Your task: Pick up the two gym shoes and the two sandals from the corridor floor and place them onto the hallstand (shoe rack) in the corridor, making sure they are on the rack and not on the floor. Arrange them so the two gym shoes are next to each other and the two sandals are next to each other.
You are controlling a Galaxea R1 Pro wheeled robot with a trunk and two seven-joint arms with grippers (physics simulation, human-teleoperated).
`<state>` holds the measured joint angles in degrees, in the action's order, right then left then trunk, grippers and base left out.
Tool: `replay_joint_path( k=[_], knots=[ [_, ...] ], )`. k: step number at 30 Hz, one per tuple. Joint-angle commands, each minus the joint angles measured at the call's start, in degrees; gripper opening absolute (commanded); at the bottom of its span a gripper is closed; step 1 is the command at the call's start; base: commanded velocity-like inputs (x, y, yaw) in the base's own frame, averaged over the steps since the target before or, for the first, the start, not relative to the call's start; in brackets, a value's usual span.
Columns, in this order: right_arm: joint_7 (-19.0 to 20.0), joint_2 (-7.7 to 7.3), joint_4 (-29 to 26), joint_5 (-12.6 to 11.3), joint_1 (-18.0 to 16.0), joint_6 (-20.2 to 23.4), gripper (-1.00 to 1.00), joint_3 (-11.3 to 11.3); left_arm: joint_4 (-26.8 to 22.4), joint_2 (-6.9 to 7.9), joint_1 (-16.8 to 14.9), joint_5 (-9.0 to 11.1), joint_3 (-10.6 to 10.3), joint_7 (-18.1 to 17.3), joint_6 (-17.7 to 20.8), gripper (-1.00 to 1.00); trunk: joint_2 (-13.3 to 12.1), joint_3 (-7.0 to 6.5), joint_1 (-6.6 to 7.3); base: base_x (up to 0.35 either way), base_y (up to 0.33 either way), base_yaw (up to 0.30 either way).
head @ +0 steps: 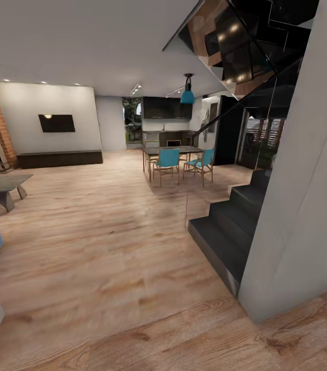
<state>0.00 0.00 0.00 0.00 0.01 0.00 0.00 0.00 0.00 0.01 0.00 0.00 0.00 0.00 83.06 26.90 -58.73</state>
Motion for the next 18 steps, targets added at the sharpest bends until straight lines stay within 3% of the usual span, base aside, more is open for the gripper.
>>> replay_joint_path(
  k=[1, 18],
  knots=[
    [0.3, 0.18, -0.3, -0.2, 0.3, -0.2, 1.0, -0.2, -0.3, 0.13, 0.3, 0.0, 0.1, 0.0, 0.1, 1.0, 0.0, 0.03, 0.0, 0.0, 0.0, 0.0],
    [0.3, -0.05, -5.1, -0.2, 0.9, -0.3, 1.0, -0.3, -4.5, 0.17, 1.3, 0.1, 0.1, 0.1, -3.3, 1.0, 0.0, 0.03, 0.0, 0.0, 0.0, 0.0]
  ],
)
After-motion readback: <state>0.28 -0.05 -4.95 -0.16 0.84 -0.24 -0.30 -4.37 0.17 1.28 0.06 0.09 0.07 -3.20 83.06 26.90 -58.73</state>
